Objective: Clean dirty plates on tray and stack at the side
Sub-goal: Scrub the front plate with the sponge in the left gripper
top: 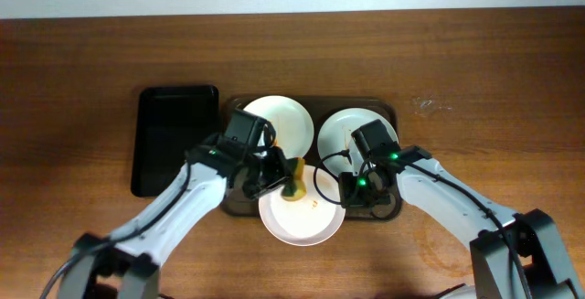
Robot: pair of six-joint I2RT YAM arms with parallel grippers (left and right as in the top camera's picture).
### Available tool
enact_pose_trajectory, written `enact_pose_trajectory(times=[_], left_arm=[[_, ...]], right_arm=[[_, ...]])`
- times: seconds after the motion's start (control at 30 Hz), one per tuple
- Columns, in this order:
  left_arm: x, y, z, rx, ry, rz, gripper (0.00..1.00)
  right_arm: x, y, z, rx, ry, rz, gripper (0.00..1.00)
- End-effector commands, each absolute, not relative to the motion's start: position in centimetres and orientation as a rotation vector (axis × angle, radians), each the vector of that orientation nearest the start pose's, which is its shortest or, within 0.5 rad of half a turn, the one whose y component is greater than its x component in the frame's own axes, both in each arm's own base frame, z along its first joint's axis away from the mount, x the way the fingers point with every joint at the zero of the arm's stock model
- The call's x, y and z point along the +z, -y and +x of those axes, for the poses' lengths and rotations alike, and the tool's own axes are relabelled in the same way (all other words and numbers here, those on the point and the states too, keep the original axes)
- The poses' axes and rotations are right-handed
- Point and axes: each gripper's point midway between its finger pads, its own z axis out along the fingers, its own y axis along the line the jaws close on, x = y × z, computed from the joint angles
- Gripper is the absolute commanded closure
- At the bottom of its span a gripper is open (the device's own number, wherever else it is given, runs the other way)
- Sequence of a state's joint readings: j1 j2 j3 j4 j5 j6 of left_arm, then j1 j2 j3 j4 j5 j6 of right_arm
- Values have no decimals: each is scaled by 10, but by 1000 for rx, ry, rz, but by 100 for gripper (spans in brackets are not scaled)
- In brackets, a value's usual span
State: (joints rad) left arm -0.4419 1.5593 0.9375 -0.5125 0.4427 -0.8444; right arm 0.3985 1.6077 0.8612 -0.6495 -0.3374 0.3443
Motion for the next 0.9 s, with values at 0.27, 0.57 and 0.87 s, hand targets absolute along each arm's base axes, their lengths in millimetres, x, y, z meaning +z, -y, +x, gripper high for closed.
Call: enact_pose_trajectory(times=[0.27, 0.57, 0.87], left_arm=[[37, 281, 247, -1314, -3087, -383, 100], [23, 274, 243, -1142, -3127, -491, 100], [25, 206, 298, -790, -2935, -384, 100]], right_arm=[[21, -165, 248, 557, -3046, -123, 96], [21, -165, 248, 557, -3046, -123, 96], [21, -165, 247, 555, -3051, -121, 96]])
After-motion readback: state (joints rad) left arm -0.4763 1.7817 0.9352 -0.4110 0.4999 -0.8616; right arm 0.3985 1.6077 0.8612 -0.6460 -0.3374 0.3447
